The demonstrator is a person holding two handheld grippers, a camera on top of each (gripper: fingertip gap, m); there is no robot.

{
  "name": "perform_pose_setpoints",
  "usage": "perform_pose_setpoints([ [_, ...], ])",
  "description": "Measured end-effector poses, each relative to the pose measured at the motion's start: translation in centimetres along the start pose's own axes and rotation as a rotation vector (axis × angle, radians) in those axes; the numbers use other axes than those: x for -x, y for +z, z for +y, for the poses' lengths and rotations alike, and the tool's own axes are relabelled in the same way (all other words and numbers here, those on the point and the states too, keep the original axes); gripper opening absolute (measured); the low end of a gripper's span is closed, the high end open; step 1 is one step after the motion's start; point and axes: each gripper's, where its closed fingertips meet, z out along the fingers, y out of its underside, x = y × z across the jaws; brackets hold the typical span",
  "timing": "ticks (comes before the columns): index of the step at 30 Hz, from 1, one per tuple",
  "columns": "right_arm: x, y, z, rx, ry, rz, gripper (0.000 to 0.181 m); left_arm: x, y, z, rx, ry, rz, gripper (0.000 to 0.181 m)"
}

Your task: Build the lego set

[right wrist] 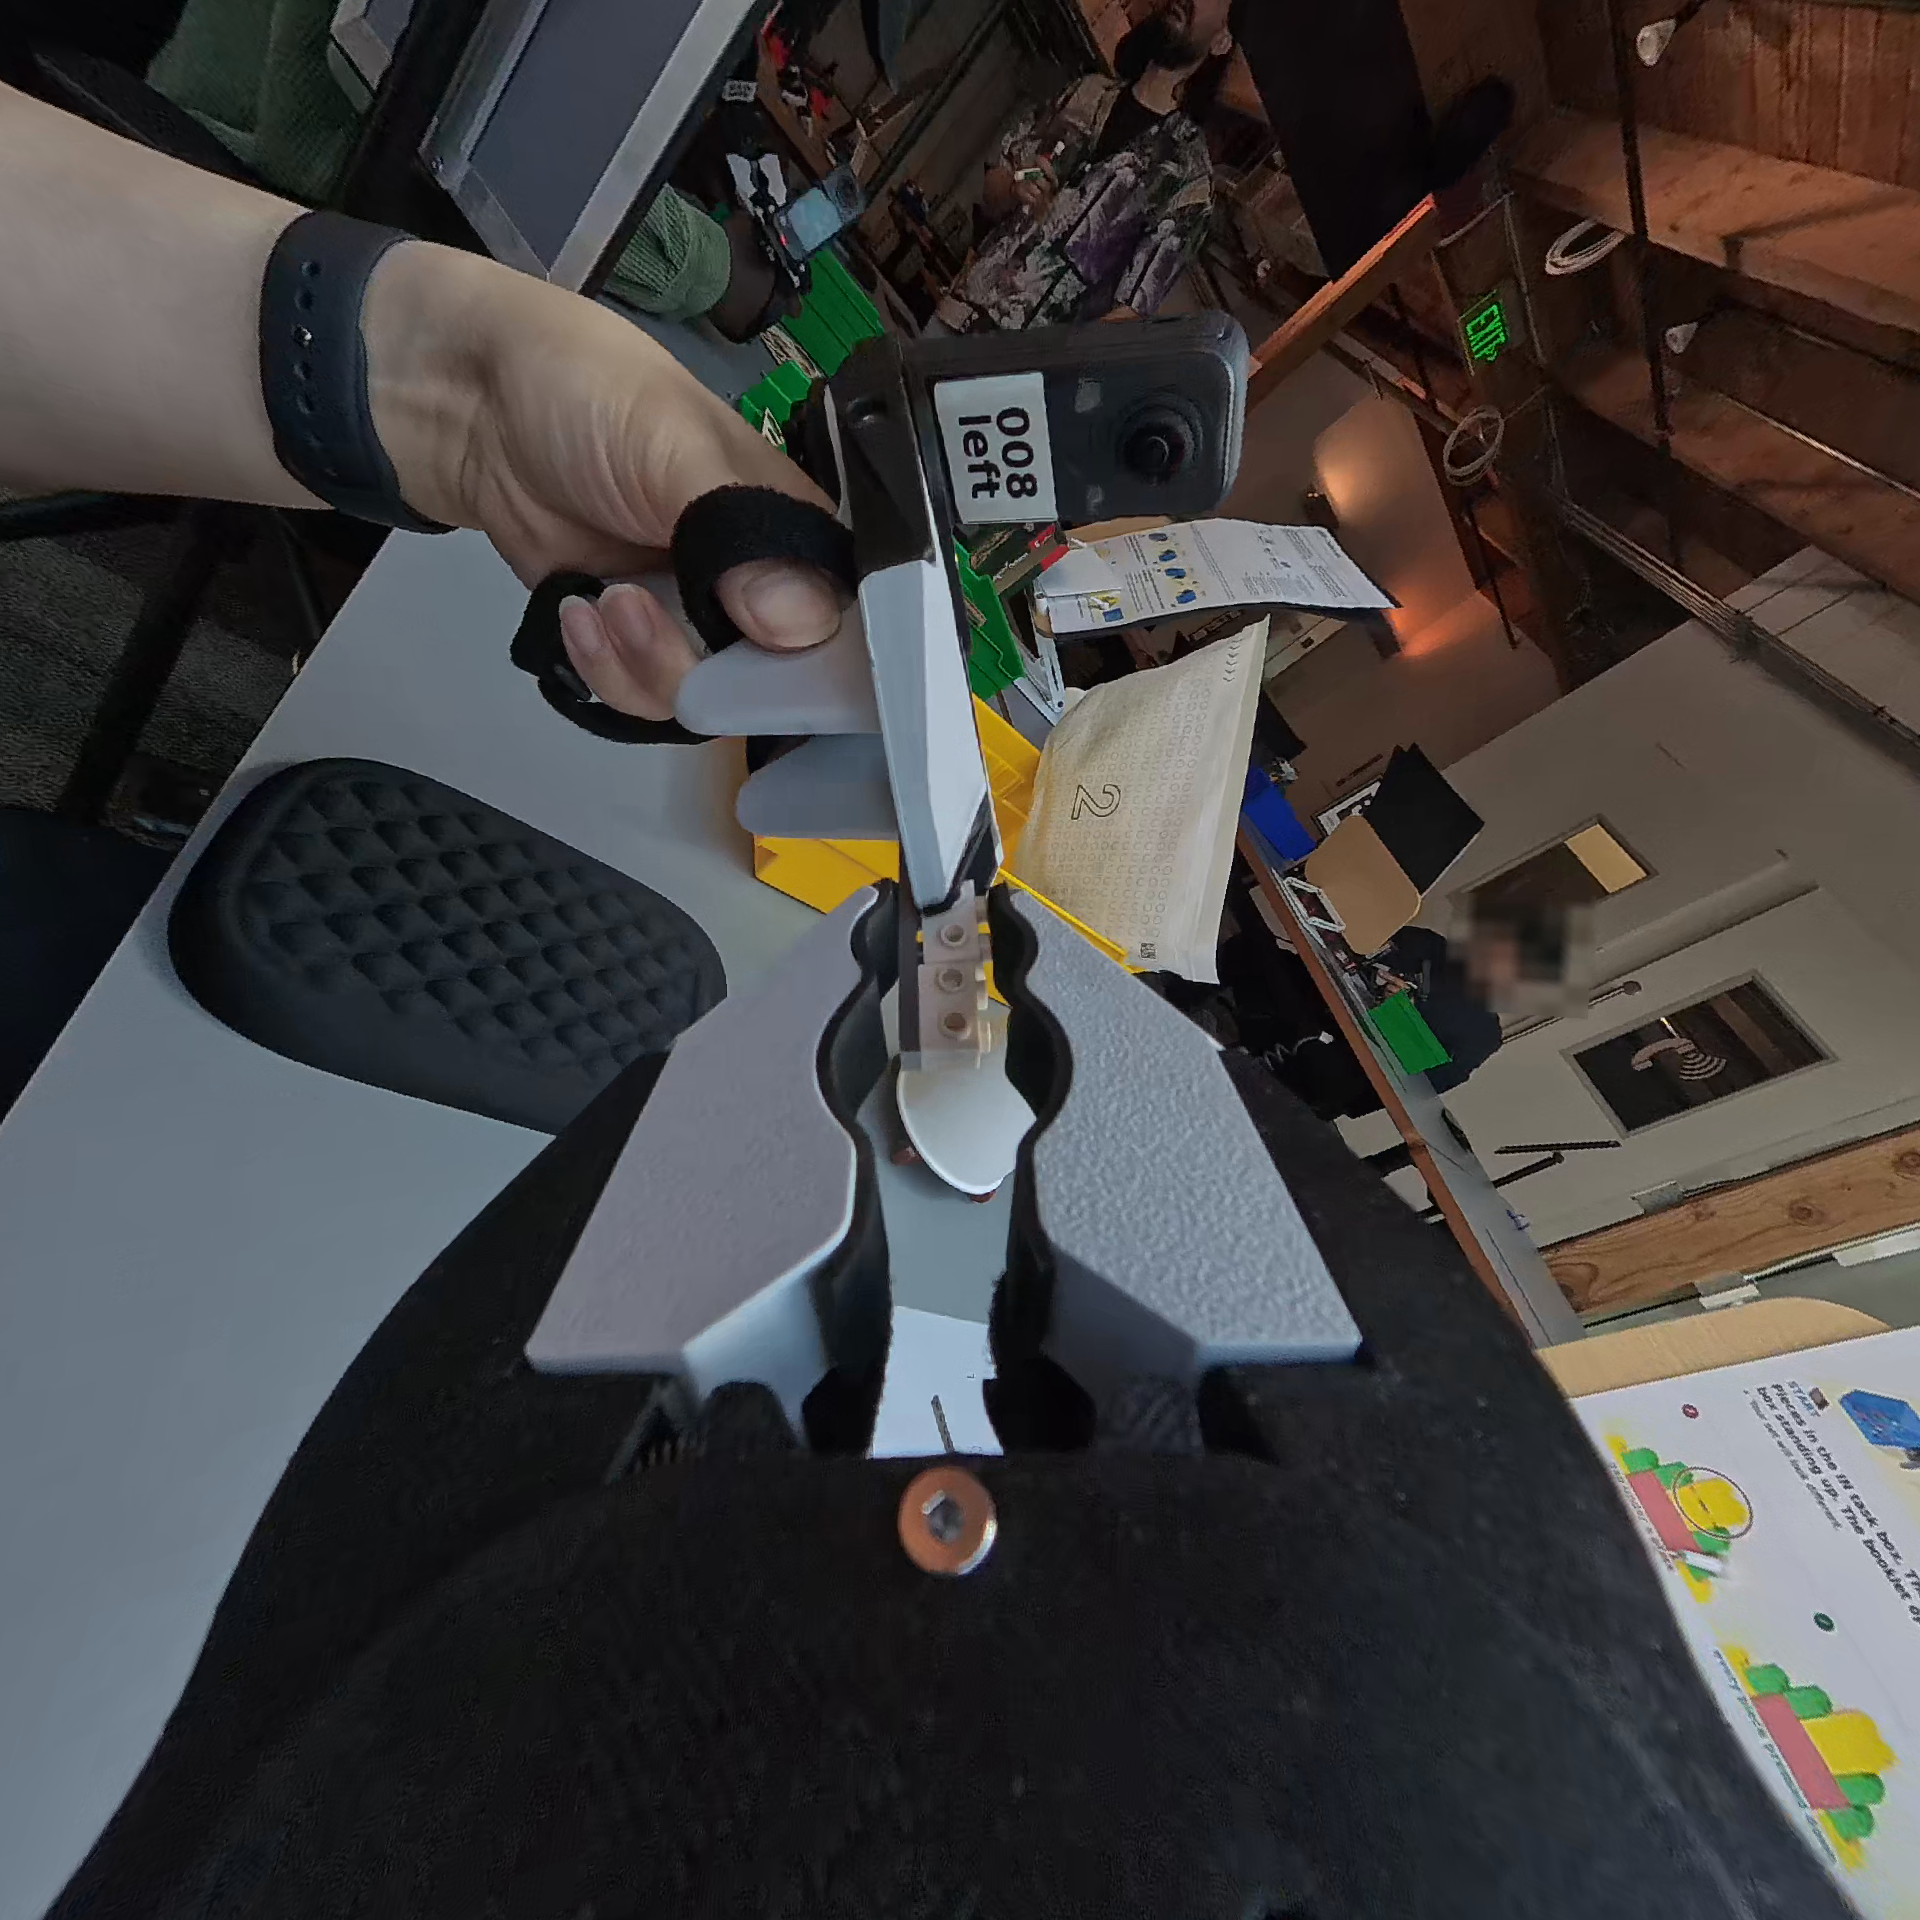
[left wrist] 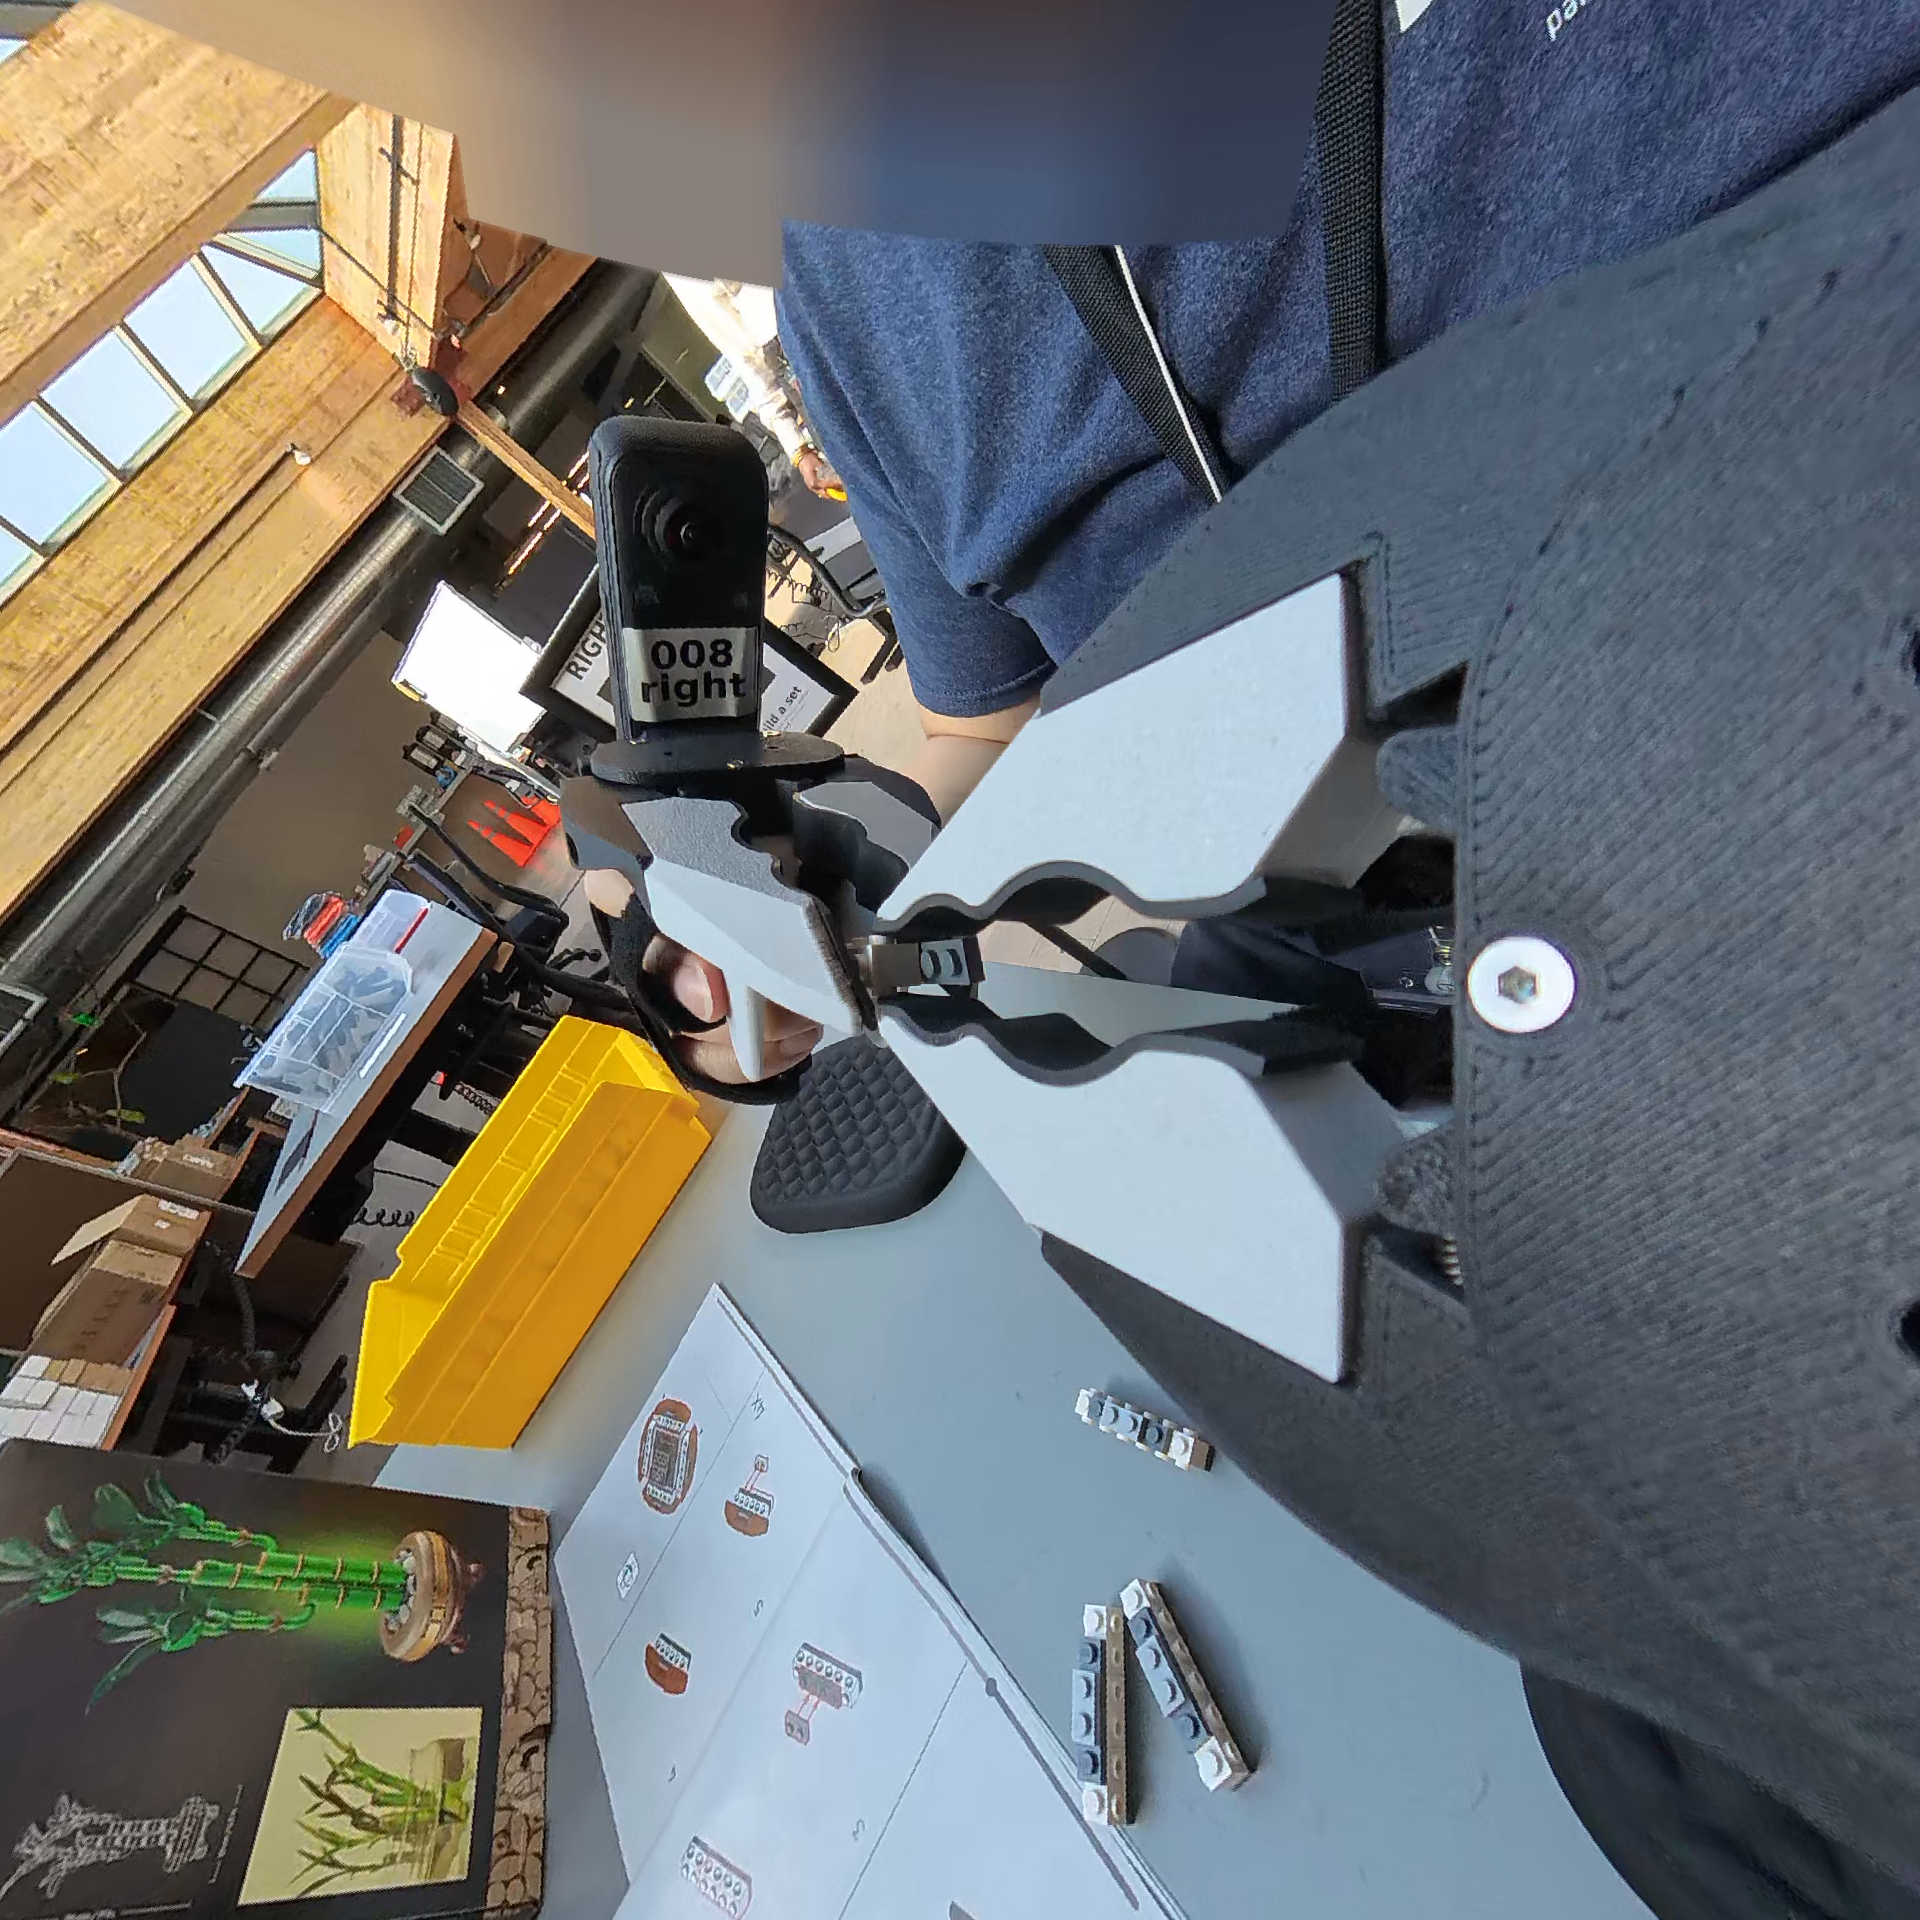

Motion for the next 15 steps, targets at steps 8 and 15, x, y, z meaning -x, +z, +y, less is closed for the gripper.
perform_pose_setpoints([
  [8, 0.32, 0.13, 0.2, 0.002, 0.0, -0.008, 0.015, 0.23, -0.04, 0.3, 0.006, -0.037, 0.009, 0.009],
  [15, 0.33, 0.07, -0.59, -0.05, -0.025, -0.01, 0.015, -0.3, -0.22, 0.08, -0.019, -0.161, 0.054, 0.009],
])
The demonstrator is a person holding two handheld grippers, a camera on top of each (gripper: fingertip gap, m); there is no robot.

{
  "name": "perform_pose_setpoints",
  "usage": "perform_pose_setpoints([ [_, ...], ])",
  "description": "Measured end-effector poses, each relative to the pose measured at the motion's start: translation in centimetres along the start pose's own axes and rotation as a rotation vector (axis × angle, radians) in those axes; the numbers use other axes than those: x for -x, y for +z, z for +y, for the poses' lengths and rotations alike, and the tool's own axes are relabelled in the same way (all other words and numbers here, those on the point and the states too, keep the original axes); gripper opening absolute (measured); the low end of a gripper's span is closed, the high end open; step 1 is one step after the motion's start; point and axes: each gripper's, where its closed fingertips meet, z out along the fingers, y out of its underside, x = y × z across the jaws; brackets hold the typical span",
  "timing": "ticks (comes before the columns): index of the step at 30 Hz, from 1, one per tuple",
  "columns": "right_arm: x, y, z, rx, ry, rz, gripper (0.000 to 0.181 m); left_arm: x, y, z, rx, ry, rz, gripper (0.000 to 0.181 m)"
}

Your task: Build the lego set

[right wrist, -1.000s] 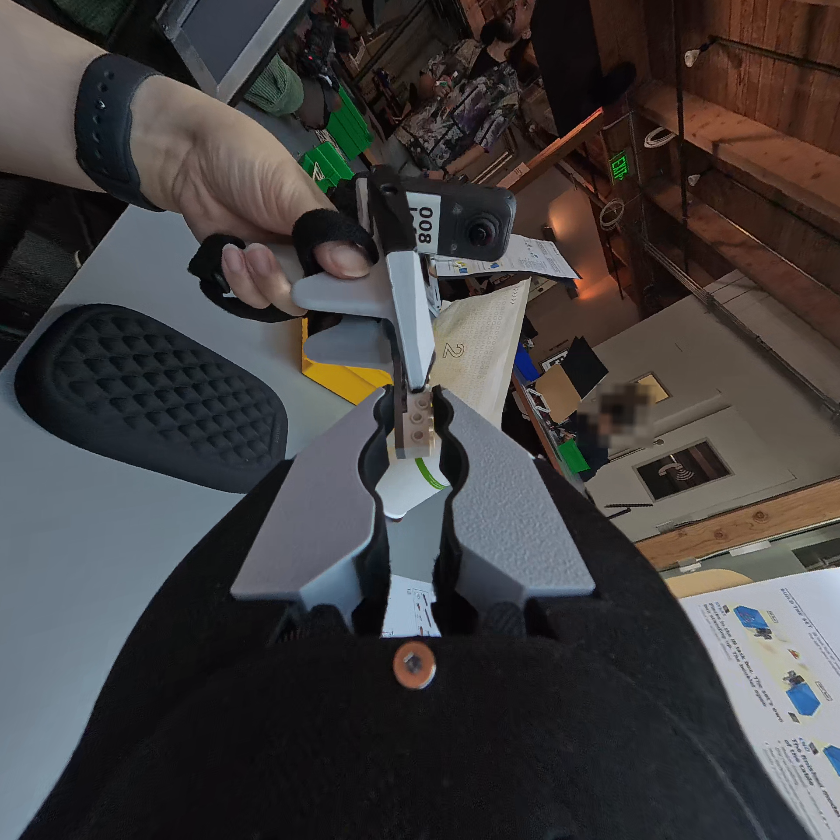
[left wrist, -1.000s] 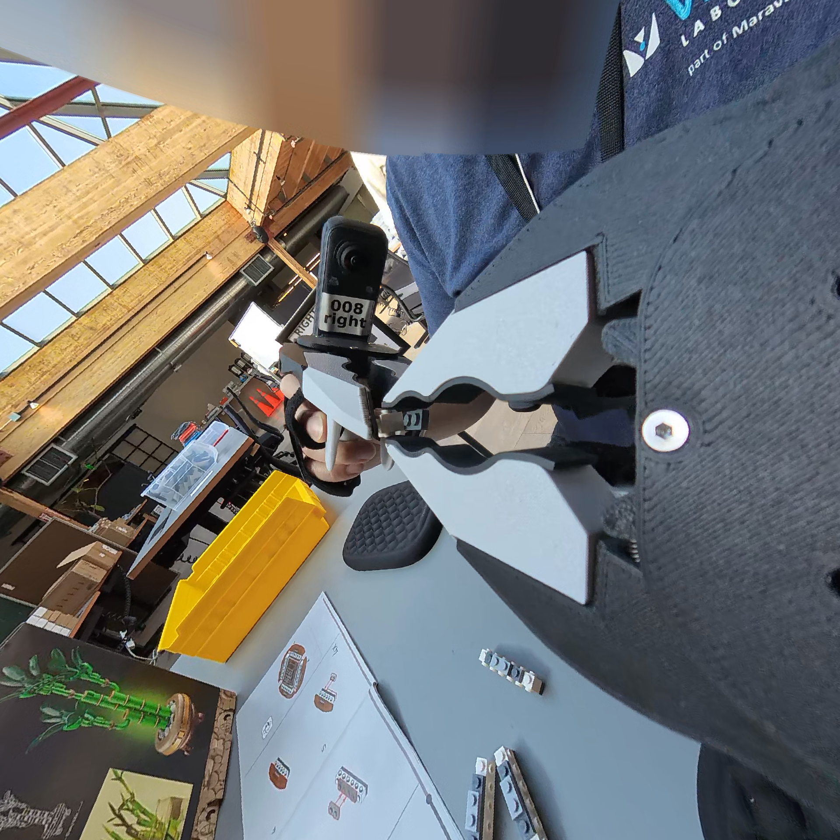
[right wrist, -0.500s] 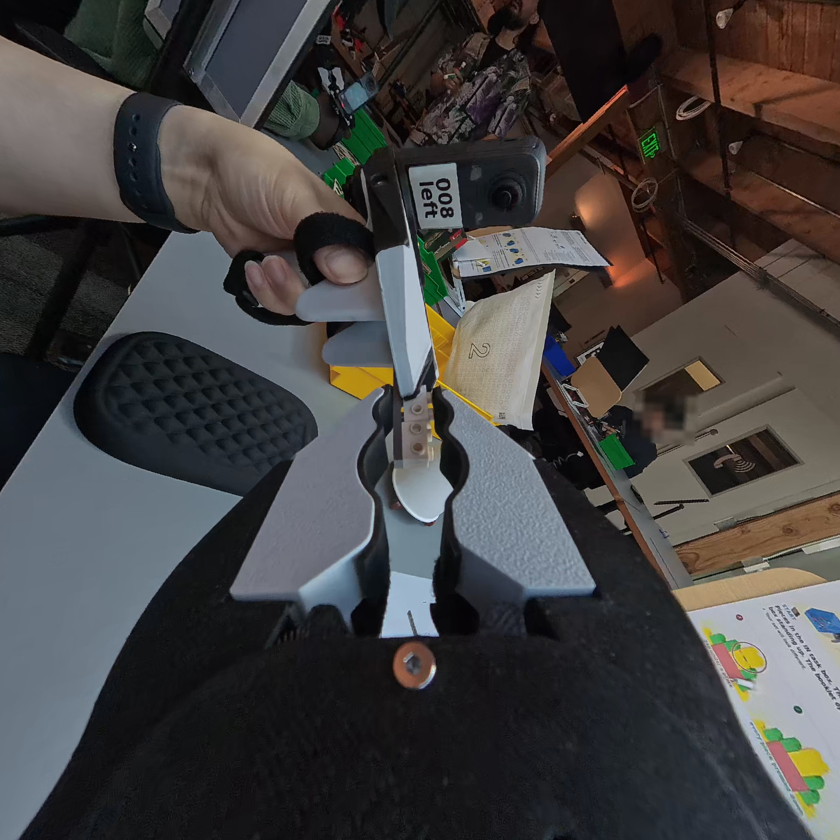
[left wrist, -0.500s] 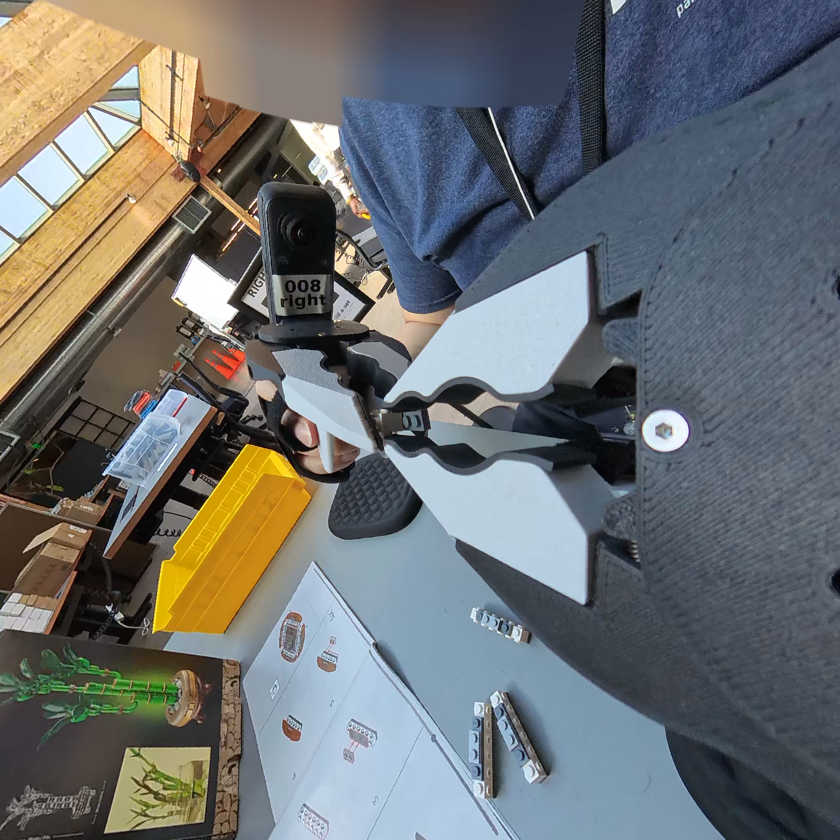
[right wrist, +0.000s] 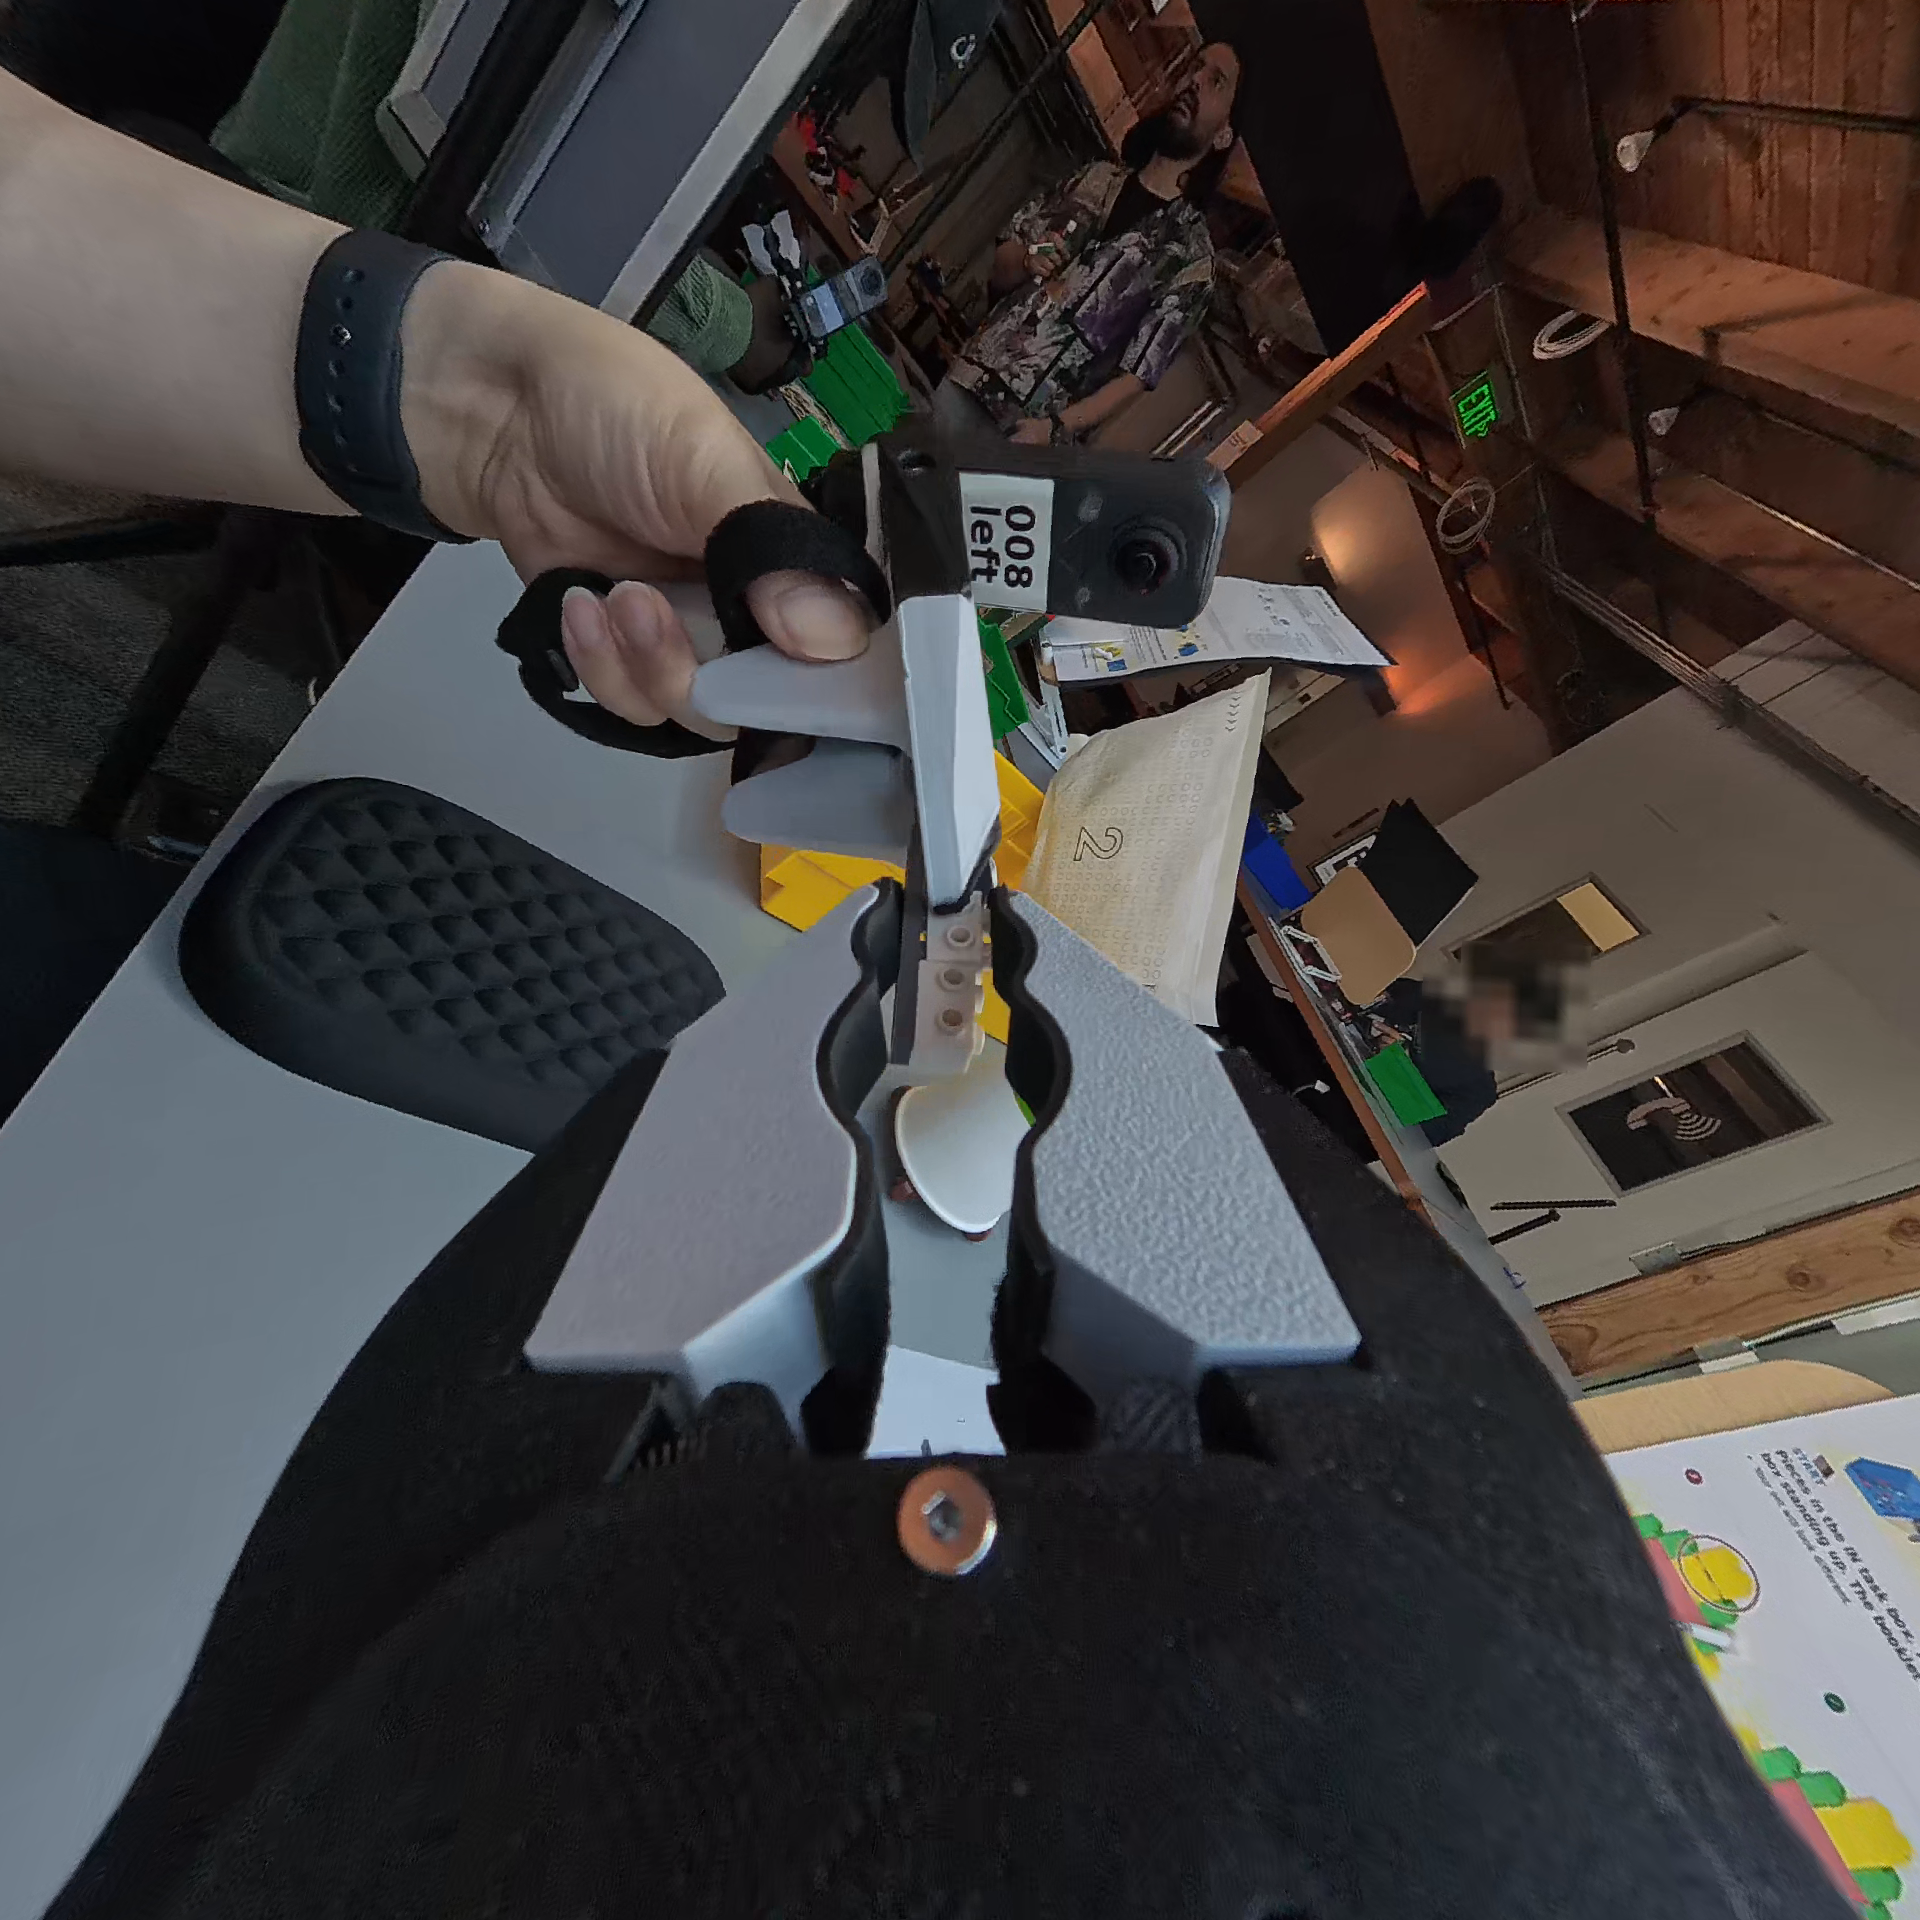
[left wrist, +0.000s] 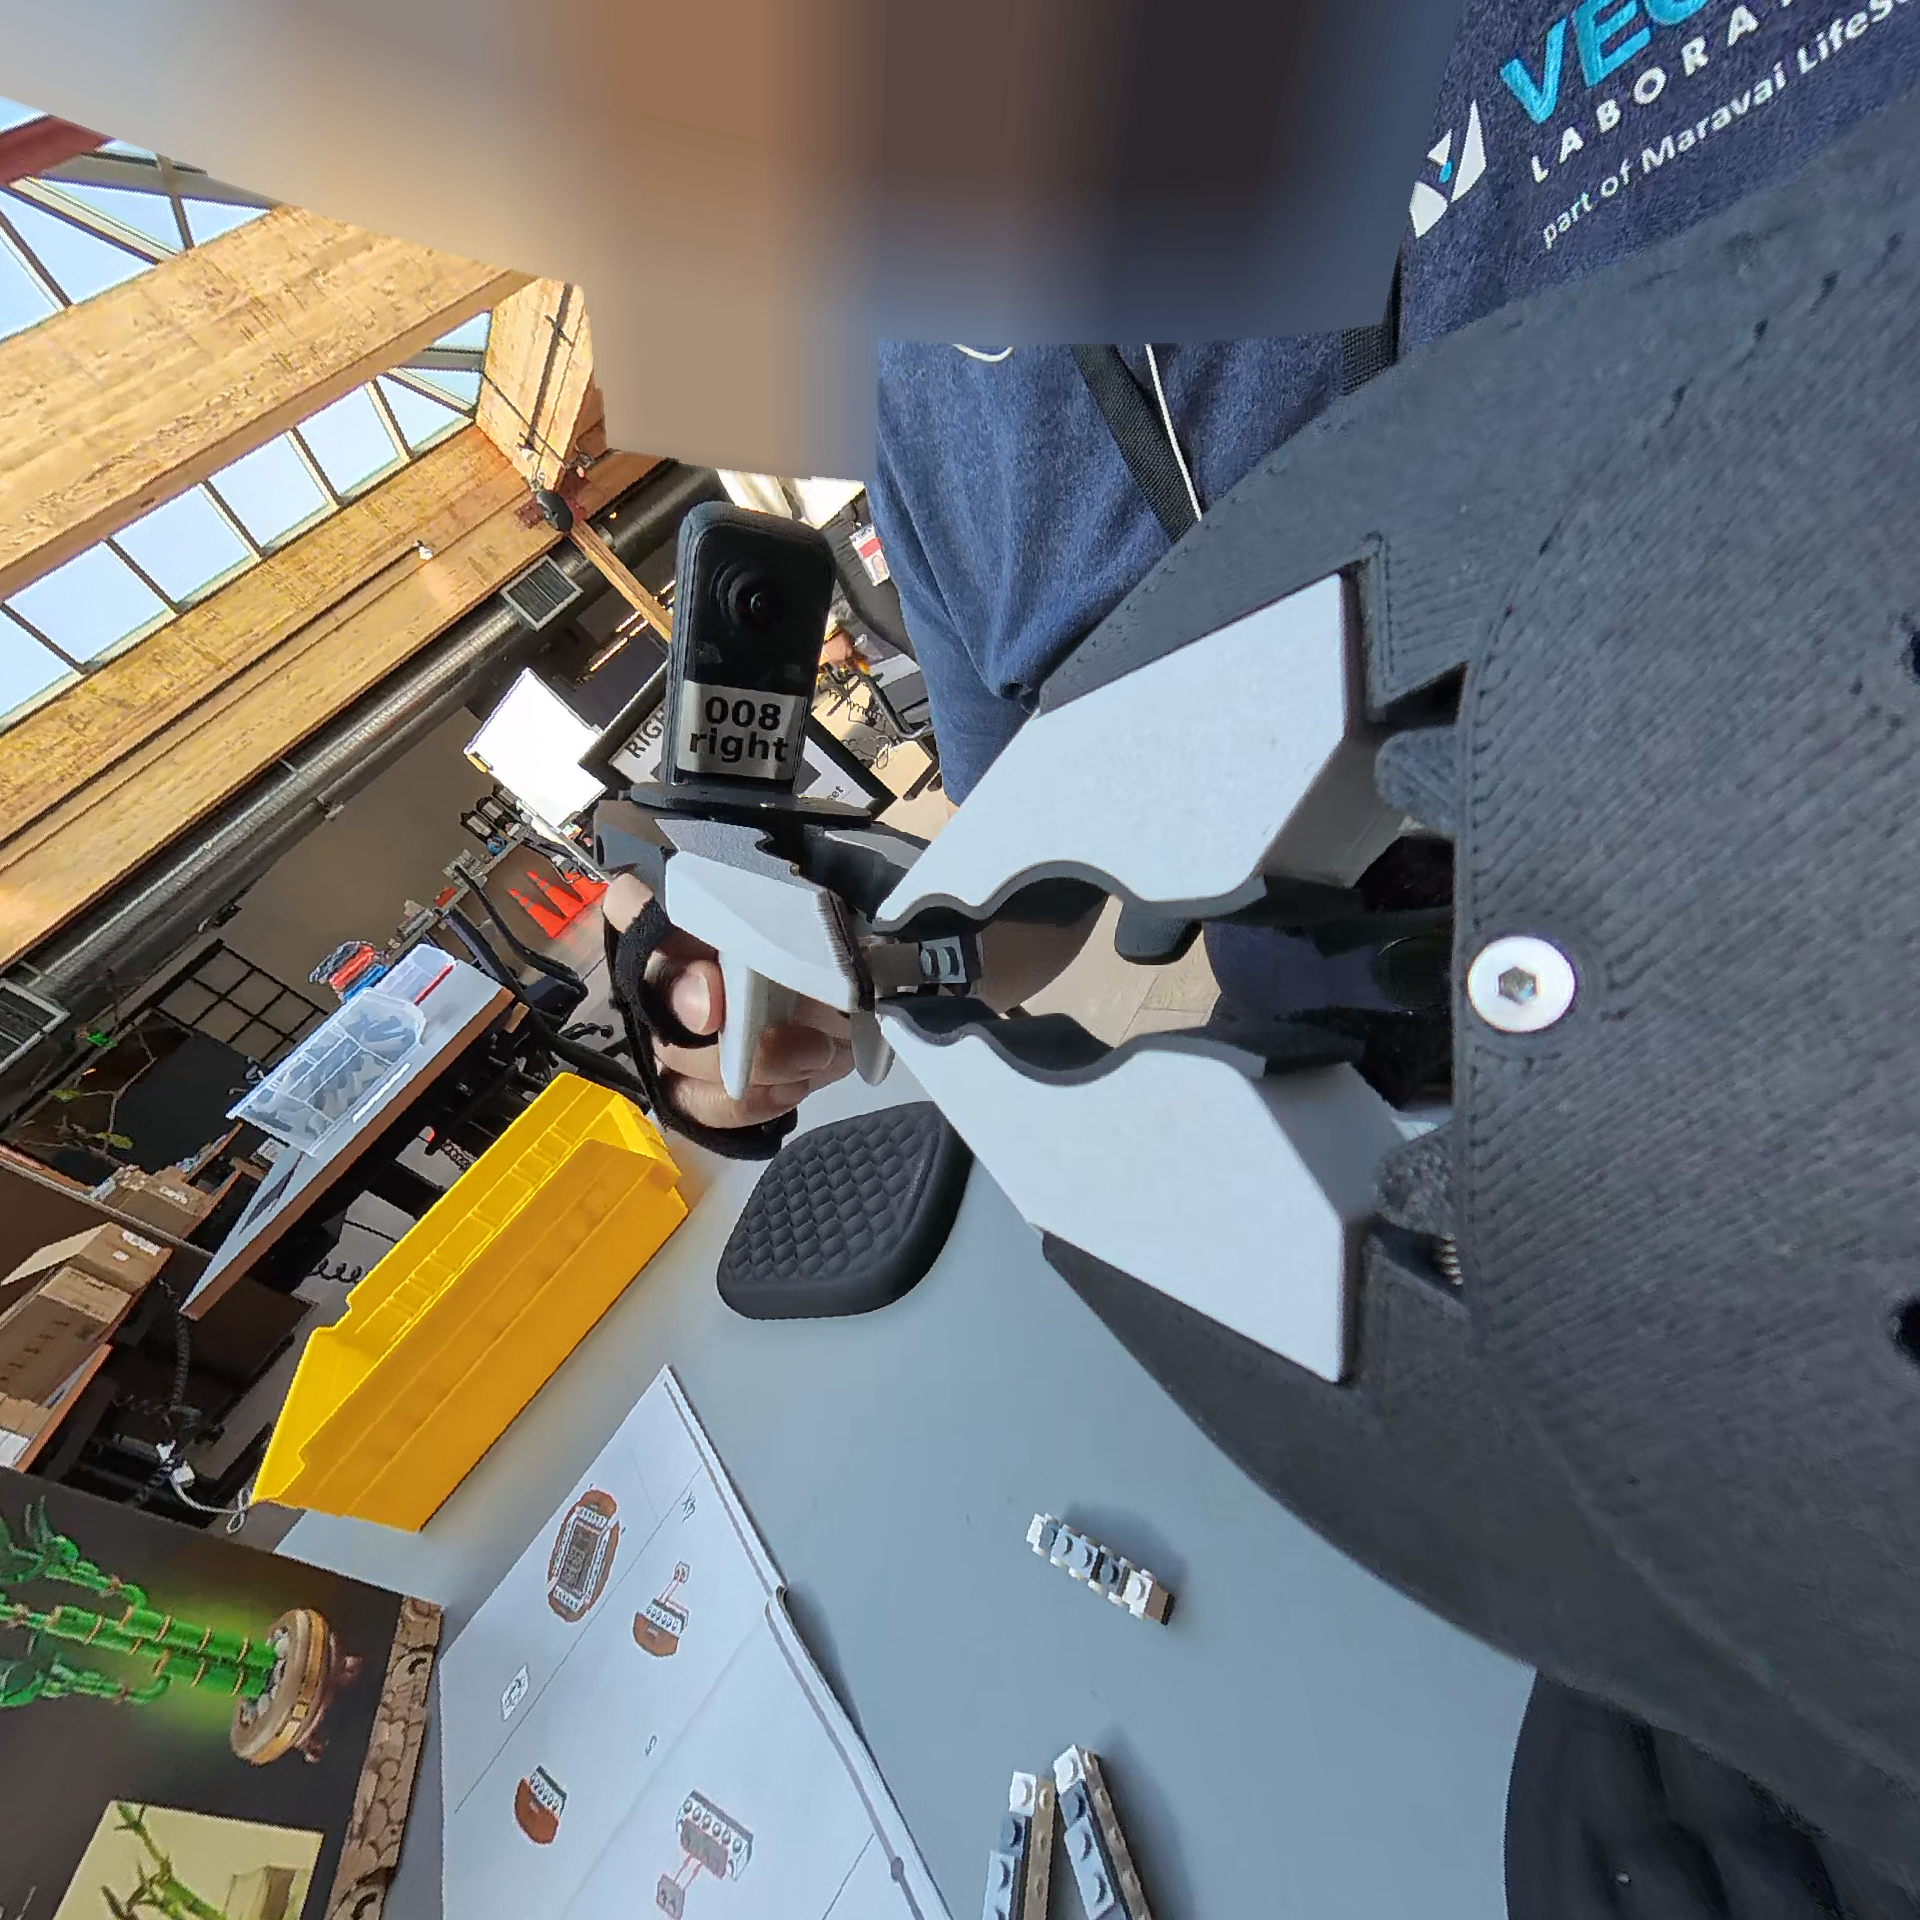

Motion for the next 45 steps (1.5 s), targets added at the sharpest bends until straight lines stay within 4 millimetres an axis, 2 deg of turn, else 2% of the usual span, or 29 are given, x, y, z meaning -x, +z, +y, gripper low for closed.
perform_pose_setpoints([
  [6, 0.3, 0.0, 0.1, 0.044, -0.039, -0.018, 0.015, 0.1, 0.0, 0.3, 0.015, -0.013, -0.027, 0.009],
  [15, 0.0, -0.4, -0.1, 0.003, 0.033, -0.035, 0.016, -0.3, 0.2, 0.0, 0.009, 0.017, -0.029, 0.01],
  [22, -1.2, -1.4, -0.9, -0.069, 0.095, -0.024, 0.016, -0.8, -1.3, -1.0, -0.065, -0.05, 0.042, 0.024],
  [26, -1.6, -1.1, -0.7, -0.056, 0.026, -0.029, 0.015, -1.6, -0.7, -1.3, -0.069, -0.061, 0.091, 0.025],
  [29, -1.7, -0.5, -0.6, -0.024, -0.056, -0.05, 0.016, -1.5, 0.1, -1.5, -0.059, -0.046, 0.086, 0.024],
  [30, -2.0, -0.3, -0.5, -0.015, -0.09, -0.048, 0.016, -1.4, 0.3, -1.7, -0.059, -0.032, 0.077, 0.024],
  [32, -2.8, -0.1, -0.9, -0.025, -0.143, -0.043, 0.015, -1.0, 0.6, -2.3, -0.063, 0.02, 0.041, 0.009],
  [38, -6.4, 0.2, -1.5, -0.053, -0.237, 0.005, 0.015, -1.3, 0.7, -6.0, -0.09, 0.166, 0.017, 0.009],
  [45, -9.7, 0.4, -1.2, -0.134, -0.265, 0.077, 0.016, -0.4, 1.5, -8.7, 0.056, 0.248, -0.093, 0.008],
])
